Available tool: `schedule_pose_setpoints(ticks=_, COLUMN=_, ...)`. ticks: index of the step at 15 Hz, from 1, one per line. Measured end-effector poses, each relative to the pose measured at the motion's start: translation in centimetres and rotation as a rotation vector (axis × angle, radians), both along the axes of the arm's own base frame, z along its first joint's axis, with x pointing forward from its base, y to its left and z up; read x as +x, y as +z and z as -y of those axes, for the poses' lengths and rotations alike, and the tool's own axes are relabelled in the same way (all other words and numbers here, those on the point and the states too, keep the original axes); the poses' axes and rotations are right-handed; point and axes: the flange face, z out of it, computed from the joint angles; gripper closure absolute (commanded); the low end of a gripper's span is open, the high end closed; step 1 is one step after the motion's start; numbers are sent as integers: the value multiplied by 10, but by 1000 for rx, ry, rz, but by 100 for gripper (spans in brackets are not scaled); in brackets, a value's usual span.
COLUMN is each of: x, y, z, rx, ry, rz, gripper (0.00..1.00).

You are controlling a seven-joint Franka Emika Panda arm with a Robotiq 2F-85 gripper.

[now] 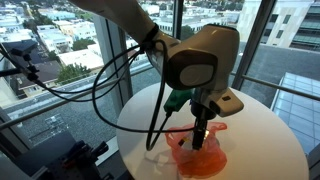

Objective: Remove the roll on stick from the plastic bag and put it on the table

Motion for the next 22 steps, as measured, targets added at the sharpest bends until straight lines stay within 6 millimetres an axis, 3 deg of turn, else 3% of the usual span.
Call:
schedule_pose_setpoints(ticks=8, x=23, y=-21, z=-5, rx=-14, ry=20, rz=-12, gripper=0)
schedule_pose_setpoints(ticks=10, x=28, y=-25, z=-8, rx=-11, ry=21, rz=-13, gripper=11)
schedule_pose_setpoints(ticks=11, x=30, y=-27, z=-10, rx=-8, ry=22, rz=-15, gripper=28)
schedule_pose_setpoints(ticks=12, x=31, y=-30, z=-11, rx=-6, ry=23, rz=-17, gripper=26)
schedule_pose_setpoints(ticks=13, x=33, y=-32, z=-12, rx=-3, ry=22, rz=-19, gripper=31)
schedule_pose_setpoints(ticks=15, x=36, y=-35, z=-14, rx=0, ry=24, rz=-20, gripper=55)
schedule_pose_setpoints(ticks=19, x=42, y=-35, z=-18, rx=-3, ry=32, rz=-17, gripper=87)
schedule_pose_setpoints(ticks=22, x=44, y=-34, z=-20, rx=-4, ry=37, rz=-14, gripper=87)
